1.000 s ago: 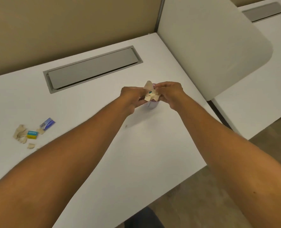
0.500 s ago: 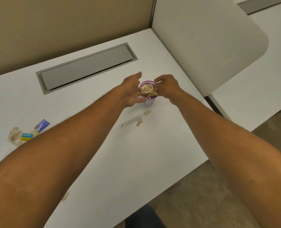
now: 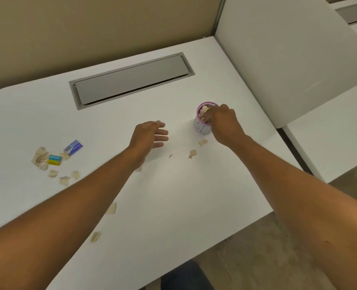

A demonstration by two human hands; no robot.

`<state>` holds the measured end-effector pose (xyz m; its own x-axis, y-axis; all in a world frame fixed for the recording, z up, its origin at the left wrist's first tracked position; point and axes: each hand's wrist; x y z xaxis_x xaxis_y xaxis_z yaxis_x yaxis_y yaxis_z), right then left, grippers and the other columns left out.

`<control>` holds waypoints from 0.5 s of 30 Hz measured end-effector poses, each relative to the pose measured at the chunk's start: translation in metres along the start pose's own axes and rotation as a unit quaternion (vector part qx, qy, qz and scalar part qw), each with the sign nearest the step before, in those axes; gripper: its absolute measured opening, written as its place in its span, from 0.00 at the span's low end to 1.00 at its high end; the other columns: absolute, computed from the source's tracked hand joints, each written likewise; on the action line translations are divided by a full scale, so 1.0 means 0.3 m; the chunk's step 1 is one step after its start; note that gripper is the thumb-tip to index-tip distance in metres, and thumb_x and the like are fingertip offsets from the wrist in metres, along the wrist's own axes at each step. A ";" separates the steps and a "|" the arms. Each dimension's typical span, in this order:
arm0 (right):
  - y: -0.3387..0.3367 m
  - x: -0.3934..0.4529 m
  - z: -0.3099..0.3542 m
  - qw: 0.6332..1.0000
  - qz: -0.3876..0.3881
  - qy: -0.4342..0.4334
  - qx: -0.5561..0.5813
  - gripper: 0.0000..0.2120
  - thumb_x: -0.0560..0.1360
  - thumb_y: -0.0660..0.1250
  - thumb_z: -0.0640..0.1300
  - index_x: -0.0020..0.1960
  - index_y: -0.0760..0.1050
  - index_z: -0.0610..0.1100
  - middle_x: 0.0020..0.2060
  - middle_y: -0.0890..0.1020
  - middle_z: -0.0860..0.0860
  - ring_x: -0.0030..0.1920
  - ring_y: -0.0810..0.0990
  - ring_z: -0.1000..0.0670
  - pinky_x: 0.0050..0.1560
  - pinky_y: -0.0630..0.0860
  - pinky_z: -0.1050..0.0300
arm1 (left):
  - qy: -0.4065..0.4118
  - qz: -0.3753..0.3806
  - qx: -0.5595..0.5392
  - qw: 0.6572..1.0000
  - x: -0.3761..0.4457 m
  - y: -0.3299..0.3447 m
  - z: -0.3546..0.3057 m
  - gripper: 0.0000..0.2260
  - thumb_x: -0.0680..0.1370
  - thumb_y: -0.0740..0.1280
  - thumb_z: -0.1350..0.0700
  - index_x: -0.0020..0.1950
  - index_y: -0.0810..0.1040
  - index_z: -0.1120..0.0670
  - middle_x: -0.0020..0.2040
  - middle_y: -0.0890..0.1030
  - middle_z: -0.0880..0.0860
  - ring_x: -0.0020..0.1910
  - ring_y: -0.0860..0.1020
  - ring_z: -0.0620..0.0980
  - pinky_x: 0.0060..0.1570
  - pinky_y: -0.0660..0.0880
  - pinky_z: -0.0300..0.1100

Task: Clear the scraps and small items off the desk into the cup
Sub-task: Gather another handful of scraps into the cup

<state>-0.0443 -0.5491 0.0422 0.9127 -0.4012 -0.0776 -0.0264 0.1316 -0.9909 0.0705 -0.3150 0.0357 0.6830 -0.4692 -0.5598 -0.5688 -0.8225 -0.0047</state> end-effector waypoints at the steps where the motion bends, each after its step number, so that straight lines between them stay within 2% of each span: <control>1: 0.004 -0.004 0.004 1.000 0.026 0.002 -0.011 0.22 0.75 0.64 0.31 0.65 0.80 0.46 0.60 0.82 0.43 0.59 0.77 0.38 0.60 0.74 0.46 | 0.010 -0.032 0.026 0.999 -0.027 -0.058 0.049 0.10 0.83 0.64 0.54 0.54 0.85 0.54 0.51 0.88 0.59 0.45 0.87 0.55 0.50 0.82 0.50; 2: 0.001 -0.005 0.010 1.000 0.030 0.010 -0.001 0.22 0.75 0.64 0.31 0.66 0.80 0.46 0.61 0.82 0.43 0.60 0.76 0.38 0.61 0.73 0.47 | 0.021 -0.061 0.055 0.996 -0.056 -0.113 0.098 0.09 0.82 0.64 0.55 0.53 0.85 0.53 0.49 0.88 0.58 0.42 0.86 0.54 0.46 0.81 0.49; 4: -0.011 -0.017 0.031 0.996 -0.059 0.030 0.057 0.20 0.74 0.64 0.31 0.63 0.81 0.43 0.60 0.83 0.43 0.59 0.77 0.38 0.61 0.75 0.46 | 0.053 -0.114 0.131 0.983 -0.117 -0.217 0.197 0.07 0.82 0.66 0.55 0.51 0.85 0.51 0.46 0.87 0.52 0.42 0.84 0.51 0.45 0.79 0.46; 6: -0.010 -0.059 0.072 0.973 -0.188 0.045 0.126 0.17 0.73 0.62 0.31 0.57 0.82 0.41 0.56 0.83 0.43 0.55 0.78 0.40 0.56 0.77 0.49 | 0.088 -0.157 0.249 0.952 -0.169 -0.318 0.297 0.05 0.82 0.68 0.55 0.53 0.84 0.49 0.50 0.86 0.49 0.48 0.82 0.51 0.50 0.77 0.46; 8: 0.043 -0.134 0.126 0.957 -0.219 0.047 0.182 0.14 0.74 0.62 0.30 0.54 0.81 0.41 0.52 0.83 0.45 0.54 0.78 0.44 0.56 0.74 0.55 | 0.117 -0.189 0.358 0.907 -0.219 -0.406 0.395 0.08 0.80 0.70 0.55 0.58 0.84 0.51 0.59 0.83 0.51 0.59 0.79 0.56 0.58 0.75 0.49; 10: 0.139 -0.216 0.170 0.969 -0.153 0.050 0.190 0.12 0.76 0.63 0.32 0.56 0.81 0.40 0.54 0.82 0.45 0.57 0.79 0.43 0.59 0.74 0.55 | 0.115 -0.207 0.451 0.861 -0.272 -0.467 0.489 0.16 0.80 0.70 0.51 0.68 0.81 0.51 0.71 0.77 0.55 0.71 0.72 0.62 0.67 0.70 0.58; 11: 0.192 -0.245 0.178 0.978 -0.101 0.063 0.171 0.13 0.78 0.64 0.35 0.61 0.80 0.40 0.59 0.81 0.43 0.62 0.79 0.41 0.63 0.74 0.53 | 0.097 -0.211 0.497 0.836 -0.302 -0.484 0.530 0.21 0.81 0.67 0.46 0.73 0.77 0.50 0.77 0.72 0.57 0.75 0.67 0.65 0.70 0.67 0.63; 13: 0.286 -0.279 0.186 0.987 -0.004 0.118 0.109 0.23 0.82 0.63 0.46 0.74 0.70 0.37 0.72 0.73 0.38 0.73 0.70 0.36 0.73 0.69 0.45 | 0.043 -0.202 0.561 0.802 -0.355 -0.503 0.601 0.31 0.81 0.58 0.38 0.82 0.65 0.48 0.83 0.61 0.60 0.80 0.59 0.70 0.73 0.61 0.71; 15: 0.356 -0.289 0.204 0.986 0.040 0.150 0.059 0.34 0.83 0.59 0.57 0.79 0.60 0.35 0.79 0.63 0.36 0.78 0.62 0.35 0.76 0.64 0.39 | 0.014 -0.179 0.584 0.792 -0.392 -0.507 0.662 0.35 0.81 0.49 0.32 0.85 0.54 0.46 0.86 0.52 0.60 0.82 0.53 0.72 0.74 0.56 0.74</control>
<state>-0.1013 -0.4448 -0.0502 0.7478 -0.6327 -0.2015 -0.0302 0.2707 -0.9622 -0.0142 -0.0709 -0.0623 0.8968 -0.2936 -0.3309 -0.3610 -0.0534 -0.9310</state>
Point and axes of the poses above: each hand's wrist, its own x-axis towards the middle knuckle, its own y-axis out of the palm, z = x × y
